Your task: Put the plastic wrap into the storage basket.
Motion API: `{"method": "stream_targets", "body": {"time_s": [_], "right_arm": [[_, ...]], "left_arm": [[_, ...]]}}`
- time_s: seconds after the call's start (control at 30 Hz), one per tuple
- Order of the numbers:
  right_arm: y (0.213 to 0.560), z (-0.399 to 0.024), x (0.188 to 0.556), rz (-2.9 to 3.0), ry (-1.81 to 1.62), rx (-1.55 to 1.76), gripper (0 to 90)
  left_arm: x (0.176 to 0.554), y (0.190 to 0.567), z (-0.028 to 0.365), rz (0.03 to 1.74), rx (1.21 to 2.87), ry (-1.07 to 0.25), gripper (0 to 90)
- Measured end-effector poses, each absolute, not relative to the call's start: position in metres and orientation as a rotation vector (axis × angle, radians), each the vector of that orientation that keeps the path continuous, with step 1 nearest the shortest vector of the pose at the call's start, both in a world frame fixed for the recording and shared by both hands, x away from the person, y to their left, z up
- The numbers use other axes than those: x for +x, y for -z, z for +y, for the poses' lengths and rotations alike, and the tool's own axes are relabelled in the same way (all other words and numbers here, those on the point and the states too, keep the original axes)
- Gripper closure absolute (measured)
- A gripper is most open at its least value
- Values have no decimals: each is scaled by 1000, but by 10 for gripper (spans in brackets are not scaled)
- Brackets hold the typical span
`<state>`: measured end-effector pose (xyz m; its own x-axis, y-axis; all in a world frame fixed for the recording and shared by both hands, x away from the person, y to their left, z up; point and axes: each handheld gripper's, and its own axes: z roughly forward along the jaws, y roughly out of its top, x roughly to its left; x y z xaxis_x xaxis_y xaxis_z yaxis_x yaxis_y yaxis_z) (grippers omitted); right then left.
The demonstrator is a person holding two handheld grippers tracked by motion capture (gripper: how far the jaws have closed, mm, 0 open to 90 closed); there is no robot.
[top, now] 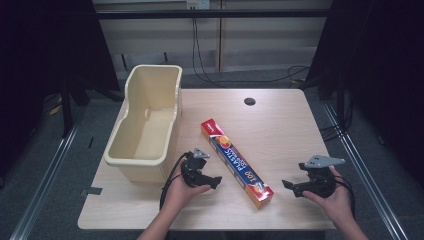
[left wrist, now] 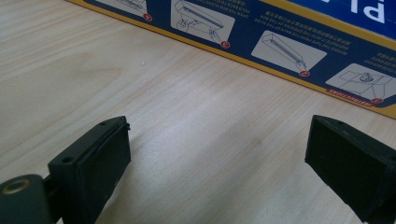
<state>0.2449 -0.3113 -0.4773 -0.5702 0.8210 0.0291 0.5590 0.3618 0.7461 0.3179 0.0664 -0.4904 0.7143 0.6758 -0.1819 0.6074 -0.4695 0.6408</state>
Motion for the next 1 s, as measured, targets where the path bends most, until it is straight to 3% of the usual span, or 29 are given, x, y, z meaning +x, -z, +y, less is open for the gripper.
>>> {"method": "stream_targets", "body": {"time_s": [0.23,0.67,0.87,1.0], "right_arm": [[477,-307,242,2301,-1066,1184,209],[472,-302,244,2342,-1153,1121,757],[473,-288,244,2390,-1157,1056,898],[475,-279,245,2399,-1181,1057,900]], "left_arm": [[318,487,67,970,2214,-131,69],[317,485,67,986,2184,-117,74],[317,485,68,987,2191,-113,76],[317,484,68,984,2185,-103,76]]}}
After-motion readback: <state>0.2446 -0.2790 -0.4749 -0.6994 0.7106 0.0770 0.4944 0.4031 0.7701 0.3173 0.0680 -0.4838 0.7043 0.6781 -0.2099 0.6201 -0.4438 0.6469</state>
